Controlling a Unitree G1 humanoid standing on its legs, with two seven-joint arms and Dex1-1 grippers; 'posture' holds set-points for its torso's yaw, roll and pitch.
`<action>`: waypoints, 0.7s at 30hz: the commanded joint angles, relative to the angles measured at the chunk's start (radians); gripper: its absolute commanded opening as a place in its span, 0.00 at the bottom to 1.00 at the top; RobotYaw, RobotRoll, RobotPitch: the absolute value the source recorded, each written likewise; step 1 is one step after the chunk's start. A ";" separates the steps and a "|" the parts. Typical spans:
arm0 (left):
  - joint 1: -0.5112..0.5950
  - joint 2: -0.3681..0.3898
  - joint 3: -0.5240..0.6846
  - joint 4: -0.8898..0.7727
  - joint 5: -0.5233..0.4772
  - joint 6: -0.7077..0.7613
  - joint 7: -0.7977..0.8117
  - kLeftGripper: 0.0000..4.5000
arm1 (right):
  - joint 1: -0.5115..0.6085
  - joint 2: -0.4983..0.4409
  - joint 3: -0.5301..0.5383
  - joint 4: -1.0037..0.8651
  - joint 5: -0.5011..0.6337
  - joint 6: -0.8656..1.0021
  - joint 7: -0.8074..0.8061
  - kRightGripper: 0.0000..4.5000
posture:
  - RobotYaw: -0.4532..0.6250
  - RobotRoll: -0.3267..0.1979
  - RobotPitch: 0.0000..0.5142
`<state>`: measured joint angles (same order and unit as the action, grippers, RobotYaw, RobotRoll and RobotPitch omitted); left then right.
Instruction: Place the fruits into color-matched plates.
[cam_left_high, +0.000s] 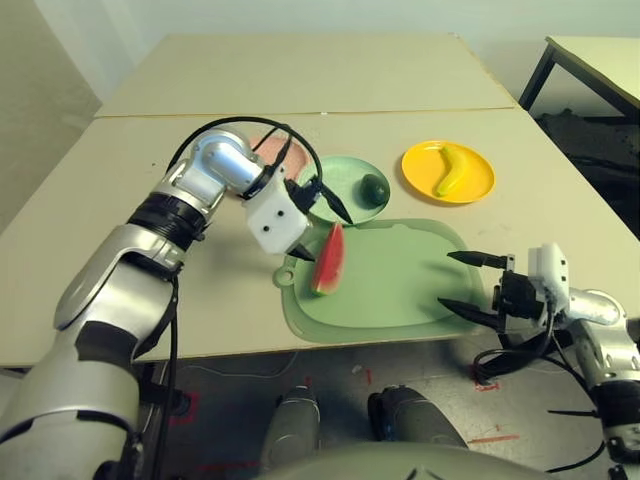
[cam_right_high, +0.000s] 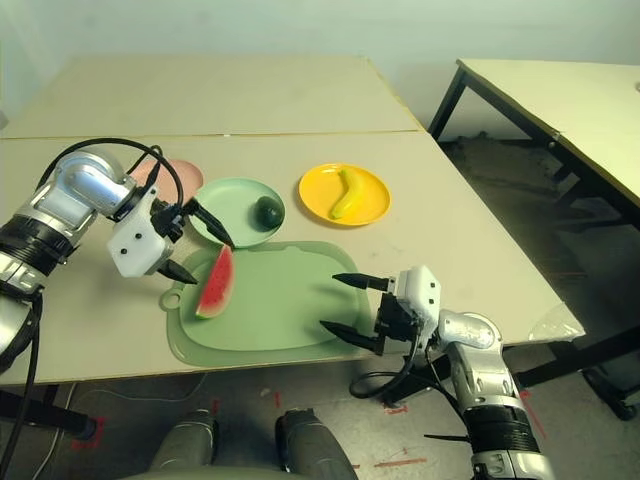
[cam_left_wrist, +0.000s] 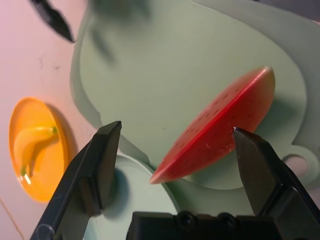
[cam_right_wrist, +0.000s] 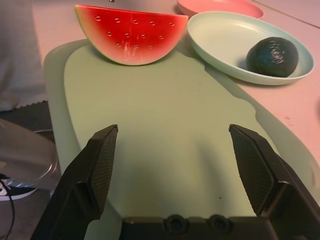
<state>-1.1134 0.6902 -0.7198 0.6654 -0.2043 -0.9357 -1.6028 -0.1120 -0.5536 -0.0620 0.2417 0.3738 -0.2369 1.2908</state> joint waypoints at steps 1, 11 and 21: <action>-0.029 -0.011 -0.050 0.050 0.010 -0.052 -0.012 1.00 | 0.005 -0.008 0.012 -0.017 -0.007 0.018 -0.017 0.99 | 0.35 0.62 0.13; -0.019 -0.088 -0.058 0.203 0.121 -0.150 -0.012 1.00 | 0.022 0.005 0.037 -0.040 -0.014 0.026 -0.054 0.99 | 0.33 0.62 0.13; 0.010 -0.147 -0.006 0.300 0.253 -0.224 0.039 1.00 | 0.026 -0.005 0.046 -0.063 -0.006 0.043 -0.077 0.99 | 0.32 0.62 0.14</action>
<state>-1.1171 0.5524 -0.7393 0.9485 0.0186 -1.1488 -1.5784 -0.0948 -0.5517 -0.0247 0.1958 0.3737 -0.2025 1.2158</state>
